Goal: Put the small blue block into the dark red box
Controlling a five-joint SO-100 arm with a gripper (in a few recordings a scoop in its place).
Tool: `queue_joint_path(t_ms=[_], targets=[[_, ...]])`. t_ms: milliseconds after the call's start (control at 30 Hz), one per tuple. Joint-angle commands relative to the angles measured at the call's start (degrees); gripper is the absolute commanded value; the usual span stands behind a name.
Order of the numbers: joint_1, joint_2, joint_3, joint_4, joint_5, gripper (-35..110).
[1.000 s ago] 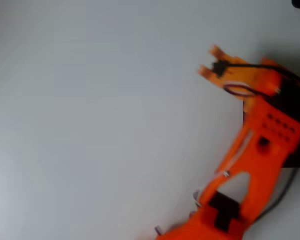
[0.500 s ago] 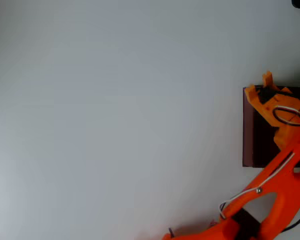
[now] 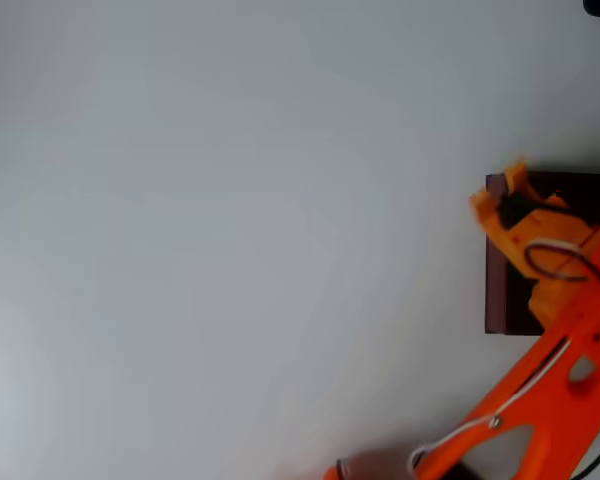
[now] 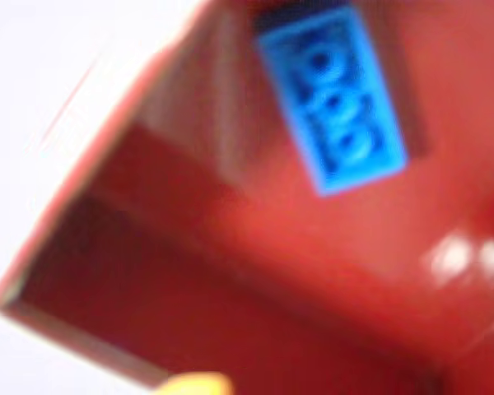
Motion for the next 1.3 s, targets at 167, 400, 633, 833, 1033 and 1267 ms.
queue_joint_path(t_ms=[167, 400, 633, 833, 1033, 1267], targets=[[-8.3, 44.3, 38.6, -9.8, -0.9, 17], [-29.0, 75.0, 62.1, -15.9, -0.4, 5], [-50.7, 90.3, 78.2, -19.0, -3.3, 0], [-61.7, 89.2, 84.6, -21.4, -5.5, 0], [-69.4, 97.1, 96.4, -26.5, -12.7, 0], [-69.2, 117.4, 108.5, -24.9, -15.6, 0]])
